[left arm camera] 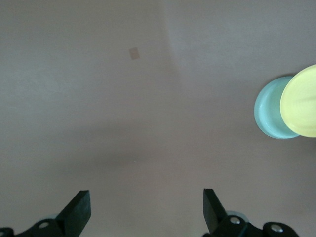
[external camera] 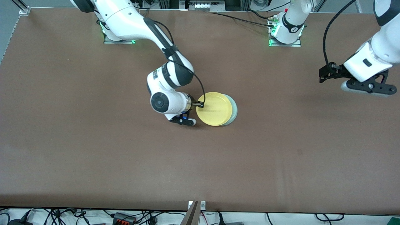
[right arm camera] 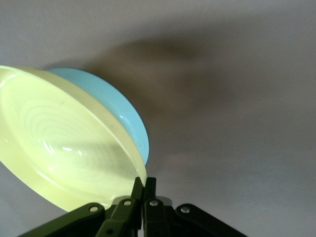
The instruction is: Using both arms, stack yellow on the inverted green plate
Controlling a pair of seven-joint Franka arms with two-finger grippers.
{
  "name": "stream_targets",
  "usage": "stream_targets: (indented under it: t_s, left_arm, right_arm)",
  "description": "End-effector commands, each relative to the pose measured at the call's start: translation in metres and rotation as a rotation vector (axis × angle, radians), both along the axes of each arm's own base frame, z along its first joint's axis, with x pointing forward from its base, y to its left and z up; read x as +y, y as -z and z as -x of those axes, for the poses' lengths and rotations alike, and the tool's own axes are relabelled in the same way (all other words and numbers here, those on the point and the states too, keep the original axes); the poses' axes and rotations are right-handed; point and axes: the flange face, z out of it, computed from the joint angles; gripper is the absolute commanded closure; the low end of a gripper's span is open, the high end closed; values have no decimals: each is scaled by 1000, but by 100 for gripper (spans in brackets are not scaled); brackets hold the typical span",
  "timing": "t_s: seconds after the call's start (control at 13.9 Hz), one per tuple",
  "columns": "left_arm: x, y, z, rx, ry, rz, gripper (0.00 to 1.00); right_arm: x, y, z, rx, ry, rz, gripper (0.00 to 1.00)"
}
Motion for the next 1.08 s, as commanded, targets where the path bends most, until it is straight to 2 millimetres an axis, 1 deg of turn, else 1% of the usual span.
stream_targets:
  t_s: [0.0, 0.07, 0.22, 0.36, 0.43, 0.5, 0.65, 0.79, 0.86, 0.93, 1.0]
  left_arm:
    - [17, 0, 20, -41, -4, 16, 0]
    - [27, -4, 13, -94, -9, 25, 0]
    - [16, -3, 11, -101, 11, 49, 0]
    - [19, -2, 11, -97, 5, 51, 0]
    - [24, 0, 10, -92, -4, 51, 0]
    - [24, 0, 12, -82, -9, 50, 0]
    - [19, -3, 14, -63, -18, 49, 0]
    - [21, -2, 15, -50, -21, 48, 0]
    - [20, -4, 17, -39, -19, 47, 0]
    - [18, -11, 17, -40, -13, 46, 0]
    - [16, -14, 13, -34, -9, 47, 0]
  right_arm:
    - [17, 2, 4, -14, 13, -12, 100]
    - [20, 5, 5, -20, 24, -23, 100]
    - [26, 9, 9, -1, 45, -50, 100]
    - [34, 11, 17, 3, 35, -51, 100]
    - [35, 11, 18, 3, 33, -51, 100]
    - [36, 13, 20, 6, 32, -48, 100]
    - [34, 16, 20, 6, 26, -46, 100]
    - [29, 23, 20, 7, 17, -33, 100]
    - [26, 27, 20, 10, 17, -26, 100]
    - [24, 28, 19, 13, 19, -24, 100]
    - [23, 29, 18, 15, 23, -24, 100]
